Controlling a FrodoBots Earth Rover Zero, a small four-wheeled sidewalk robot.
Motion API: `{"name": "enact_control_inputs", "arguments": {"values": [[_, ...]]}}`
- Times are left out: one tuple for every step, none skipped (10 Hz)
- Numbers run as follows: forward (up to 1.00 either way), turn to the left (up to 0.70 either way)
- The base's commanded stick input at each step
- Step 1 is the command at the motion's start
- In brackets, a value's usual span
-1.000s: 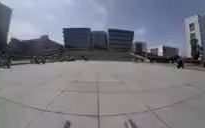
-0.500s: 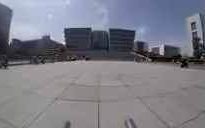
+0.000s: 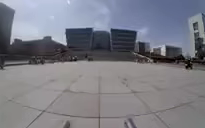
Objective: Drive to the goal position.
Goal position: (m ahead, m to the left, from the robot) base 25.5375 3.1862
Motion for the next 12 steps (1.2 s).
{"name": "enact_control_inputs", "arguments": {"values": [[0.85,0.00],[0.85,0.00],[0.85,0.00],[0.85,0.00],[0.85,0.00],[0.85,0.00],[0.85,0.00],[0.85,0.00],[0.85,0.00],[0.85,0.00],[0.85,0.00],[0.85,0.00]]}}
